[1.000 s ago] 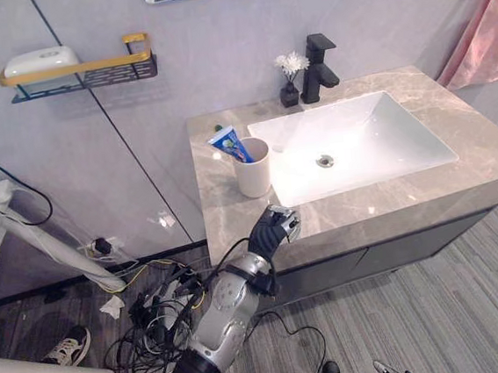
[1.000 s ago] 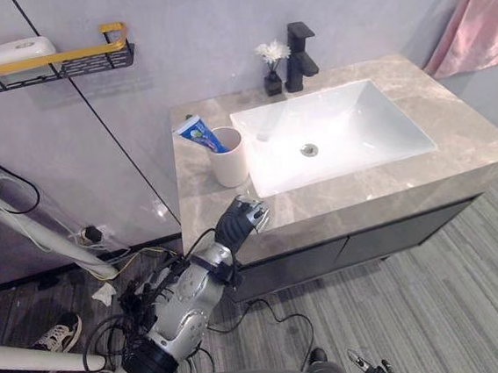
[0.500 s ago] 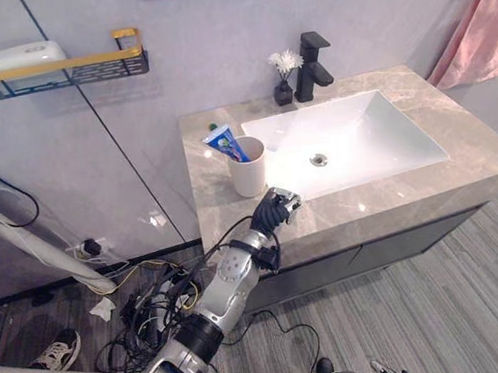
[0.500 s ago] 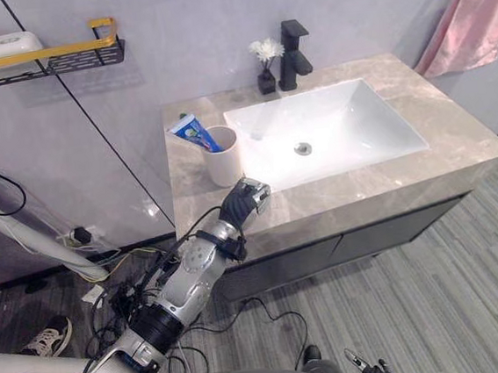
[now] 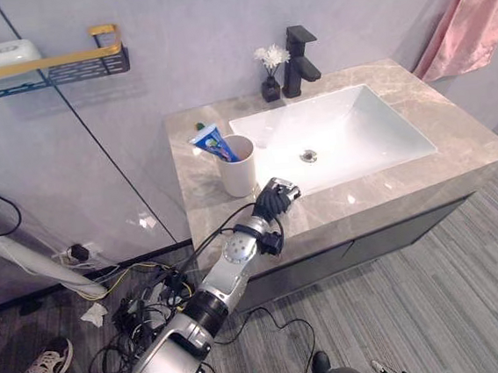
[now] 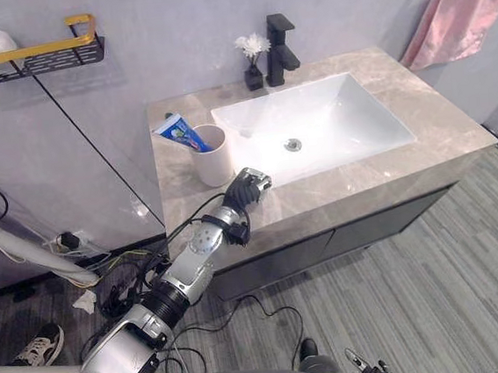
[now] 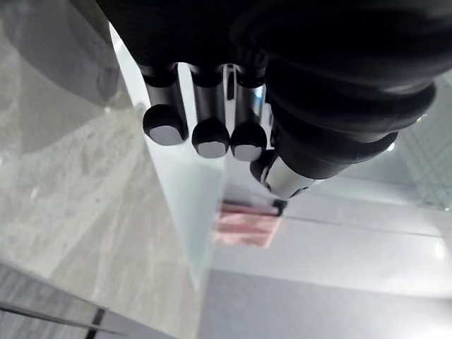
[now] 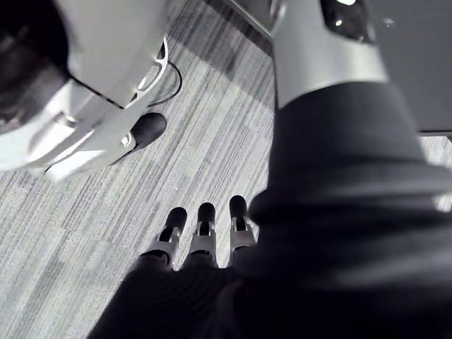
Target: Organize washtable
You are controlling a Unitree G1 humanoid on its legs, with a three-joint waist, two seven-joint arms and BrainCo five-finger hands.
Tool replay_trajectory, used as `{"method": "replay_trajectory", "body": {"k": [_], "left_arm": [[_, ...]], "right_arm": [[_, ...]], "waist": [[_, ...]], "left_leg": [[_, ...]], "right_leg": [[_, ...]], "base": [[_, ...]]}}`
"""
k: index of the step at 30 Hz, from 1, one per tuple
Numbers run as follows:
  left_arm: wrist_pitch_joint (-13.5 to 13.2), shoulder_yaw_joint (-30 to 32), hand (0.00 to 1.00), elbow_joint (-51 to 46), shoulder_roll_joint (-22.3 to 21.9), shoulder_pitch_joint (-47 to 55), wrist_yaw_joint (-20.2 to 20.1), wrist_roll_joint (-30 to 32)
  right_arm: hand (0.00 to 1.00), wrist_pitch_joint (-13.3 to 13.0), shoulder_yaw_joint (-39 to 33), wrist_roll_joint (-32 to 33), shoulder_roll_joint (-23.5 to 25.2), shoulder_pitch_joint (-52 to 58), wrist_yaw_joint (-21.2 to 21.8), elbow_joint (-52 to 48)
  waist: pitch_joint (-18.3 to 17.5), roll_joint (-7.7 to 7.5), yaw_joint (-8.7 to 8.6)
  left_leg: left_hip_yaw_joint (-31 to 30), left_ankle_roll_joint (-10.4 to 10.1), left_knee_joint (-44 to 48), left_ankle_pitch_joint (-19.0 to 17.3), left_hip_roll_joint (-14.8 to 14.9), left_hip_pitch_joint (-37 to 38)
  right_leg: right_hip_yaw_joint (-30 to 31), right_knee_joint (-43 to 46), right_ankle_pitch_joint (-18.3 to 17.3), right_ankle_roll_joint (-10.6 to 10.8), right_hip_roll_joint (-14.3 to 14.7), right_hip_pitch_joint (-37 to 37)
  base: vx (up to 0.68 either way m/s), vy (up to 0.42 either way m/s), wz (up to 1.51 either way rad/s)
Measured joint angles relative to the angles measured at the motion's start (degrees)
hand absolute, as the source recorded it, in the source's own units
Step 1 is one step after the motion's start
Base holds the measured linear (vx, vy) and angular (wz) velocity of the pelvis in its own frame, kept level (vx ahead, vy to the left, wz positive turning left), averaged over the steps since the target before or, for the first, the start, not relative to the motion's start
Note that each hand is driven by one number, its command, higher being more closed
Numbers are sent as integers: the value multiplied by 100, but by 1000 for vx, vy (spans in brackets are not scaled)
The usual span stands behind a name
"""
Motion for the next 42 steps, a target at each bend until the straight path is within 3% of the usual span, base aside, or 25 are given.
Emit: {"method": "replay_trajectory", "body": {"k": [3,23,42], "left_arm": [[9,3,100,235,-7,-98,47,163],[11,1140,100,488,182,-438,329,323],[-28,1381,100,609,582,-501,337,957]], "right_arm": [[0,0,-16,0,12,0,0,-4],[0,3,-152,-11,26,18,92,-27],[0,-3,-152,-14,-2,42,225,-66]], "waist": [[3,1,-67],[70,67,-78],[141,145,-73]], "left_leg": [[35,-1,-8,-1,0,-6],[145,-9,-8,-31,1,-38],[233,-15,-8,-46,-1,-145]], "right_leg": [[31,0,9,1,2,-32],[144,1,24,2,6,-131],[252,10,45,-2,22,-297]], "base": [[0,3,-6],[2,2,-2],[0,0,-3]]}}
